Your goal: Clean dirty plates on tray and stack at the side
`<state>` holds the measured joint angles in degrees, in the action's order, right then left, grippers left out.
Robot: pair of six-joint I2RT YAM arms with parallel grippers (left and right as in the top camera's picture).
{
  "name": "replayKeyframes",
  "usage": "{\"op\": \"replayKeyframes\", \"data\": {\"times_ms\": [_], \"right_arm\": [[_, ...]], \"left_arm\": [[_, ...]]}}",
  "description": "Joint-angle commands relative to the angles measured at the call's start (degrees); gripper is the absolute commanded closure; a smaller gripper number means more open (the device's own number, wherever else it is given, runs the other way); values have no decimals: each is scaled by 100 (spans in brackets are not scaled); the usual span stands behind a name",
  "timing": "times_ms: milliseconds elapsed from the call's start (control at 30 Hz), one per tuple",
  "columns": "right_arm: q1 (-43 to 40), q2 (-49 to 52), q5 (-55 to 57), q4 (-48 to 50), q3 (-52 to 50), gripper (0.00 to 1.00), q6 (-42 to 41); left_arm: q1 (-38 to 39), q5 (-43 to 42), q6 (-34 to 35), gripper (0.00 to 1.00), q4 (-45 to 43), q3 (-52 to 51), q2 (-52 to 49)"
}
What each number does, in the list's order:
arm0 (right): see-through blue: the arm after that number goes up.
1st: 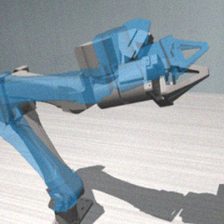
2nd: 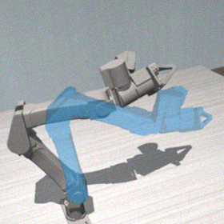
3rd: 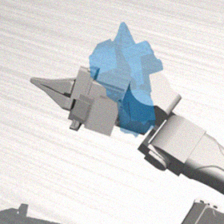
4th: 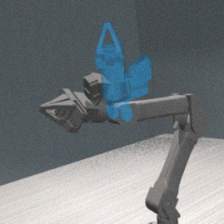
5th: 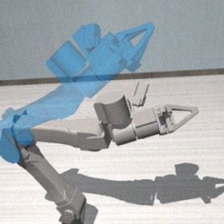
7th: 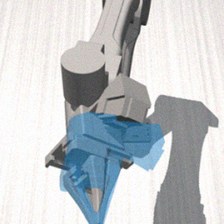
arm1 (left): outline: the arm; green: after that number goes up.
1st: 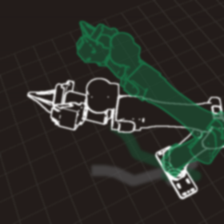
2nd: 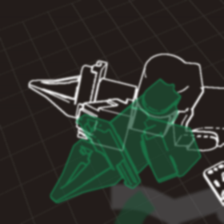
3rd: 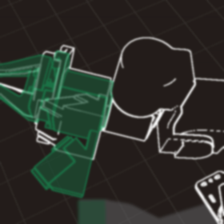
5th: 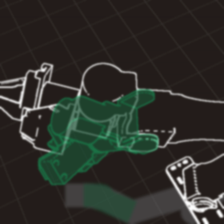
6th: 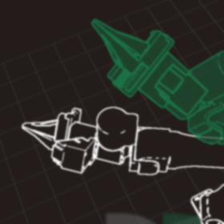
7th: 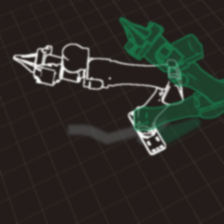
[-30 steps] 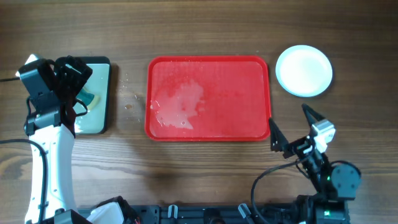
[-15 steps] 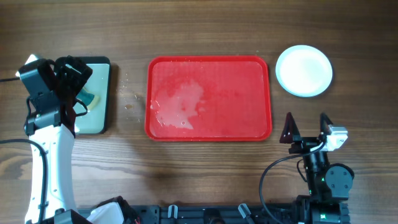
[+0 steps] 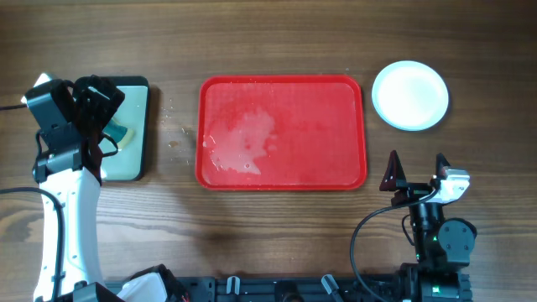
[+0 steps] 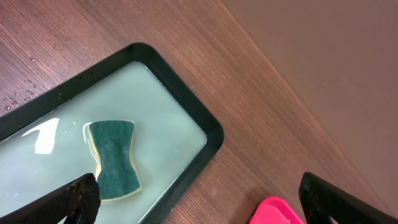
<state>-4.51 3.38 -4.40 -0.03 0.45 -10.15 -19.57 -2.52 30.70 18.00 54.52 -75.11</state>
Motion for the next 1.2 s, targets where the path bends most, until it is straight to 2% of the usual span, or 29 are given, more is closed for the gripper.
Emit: {"op": "replayKeyframes", "data": {"times_ms": [0,967,1033,1167], "right_arm": [[17,28,105,7,-15,0,105],[17,-90,142,7,-15,0,122],[17,-332,164,26,-15,0,566],[35,-323,83,0,-15,0,918]], "left_arm": [[-15,-66,-42,0,-15,-7,0],[-15,-66,-42,0,-15,-7,0],[-15,-66,-42,0,-15,-7,0],[-15,-66,-42,0,-15,-7,0]]}}
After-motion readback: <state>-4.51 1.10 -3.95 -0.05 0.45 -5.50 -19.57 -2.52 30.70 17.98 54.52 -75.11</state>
